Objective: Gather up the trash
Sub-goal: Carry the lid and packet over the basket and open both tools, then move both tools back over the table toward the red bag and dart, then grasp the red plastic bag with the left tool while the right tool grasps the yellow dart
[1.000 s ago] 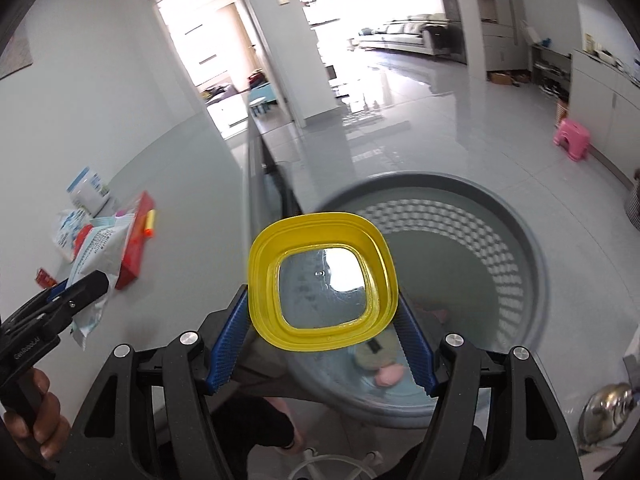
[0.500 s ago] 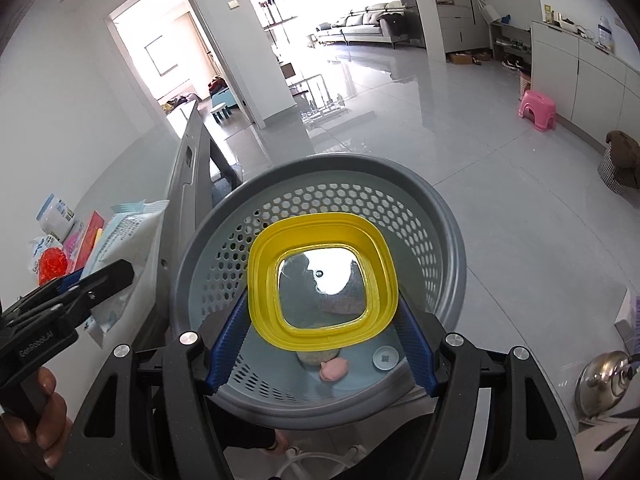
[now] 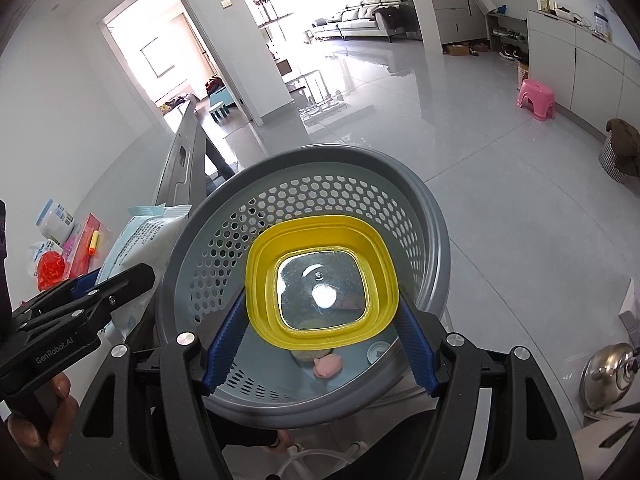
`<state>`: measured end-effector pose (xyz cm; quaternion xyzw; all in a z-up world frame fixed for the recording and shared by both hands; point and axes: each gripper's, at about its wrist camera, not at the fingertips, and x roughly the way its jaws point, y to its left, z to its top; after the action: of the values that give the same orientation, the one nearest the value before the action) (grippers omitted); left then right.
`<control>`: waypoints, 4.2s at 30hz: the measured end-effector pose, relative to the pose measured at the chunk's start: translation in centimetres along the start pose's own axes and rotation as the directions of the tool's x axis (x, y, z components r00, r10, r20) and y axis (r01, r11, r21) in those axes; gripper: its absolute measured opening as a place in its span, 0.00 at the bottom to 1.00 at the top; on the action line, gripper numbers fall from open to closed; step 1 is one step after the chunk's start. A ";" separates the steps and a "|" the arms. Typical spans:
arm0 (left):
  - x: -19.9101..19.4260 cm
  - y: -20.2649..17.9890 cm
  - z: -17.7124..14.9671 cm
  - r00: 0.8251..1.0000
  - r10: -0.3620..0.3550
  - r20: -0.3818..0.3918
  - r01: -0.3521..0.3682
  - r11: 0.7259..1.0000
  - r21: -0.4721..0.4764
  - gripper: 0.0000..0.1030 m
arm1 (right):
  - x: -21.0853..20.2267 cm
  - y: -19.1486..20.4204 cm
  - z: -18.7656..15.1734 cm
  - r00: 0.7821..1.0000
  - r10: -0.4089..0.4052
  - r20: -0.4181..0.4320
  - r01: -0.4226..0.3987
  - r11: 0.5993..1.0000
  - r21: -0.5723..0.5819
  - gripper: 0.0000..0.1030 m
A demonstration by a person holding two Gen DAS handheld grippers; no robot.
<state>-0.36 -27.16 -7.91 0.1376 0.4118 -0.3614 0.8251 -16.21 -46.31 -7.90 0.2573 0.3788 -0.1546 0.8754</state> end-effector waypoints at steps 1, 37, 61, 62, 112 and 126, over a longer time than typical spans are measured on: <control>-0.1 0.0 -0.1 1.000 0.001 0.000 -0.001 1.000 0.000 0.51 | -0.1 0.1 0.1 1.000 0.001 0.000 -0.001 1.000 0.002 0.67; -2.8 1.6 -0.8 0.999 0.023 0.047 -0.021 0.999 -0.035 0.67 | -2.5 1.0 -0.2 1.000 0.005 0.027 -0.004 1.000 -0.009 0.67; -14.6 19.9 -2.8 0.882 0.416 0.222 -0.321 0.875 -0.363 0.87 | 0.6 16.6 0.3 0.987 0.159 -0.031 -0.161 0.956 -0.245 0.71; -14.9 21.0 -2.9 0.872 0.438 0.218 -0.338 0.861 -0.380 0.88 | 0.7 17.2 0.4 0.986 0.166 -0.035 -0.169 0.952 -0.254 0.71; -10.7 35.5 -5.8 0.871 0.489 0.039 -0.397 0.749 -0.530 0.21 | 16.6 38.1 4.1 0.965 0.155 -0.213 -0.247 0.810 -0.531 0.71; -11.2 35.5 -5.9 0.868 0.493 0.048 -0.393 0.743 -0.541 0.21 | 17.5 39.5 4.0 0.967 0.136 -0.215 -0.235 0.801 -0.550 0.71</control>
<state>16.93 6.19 -5.35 -0.0284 0.3685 -0.0419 0.9282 16.16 -17.55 -5.45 0.0310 0.4516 0.0744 0.8886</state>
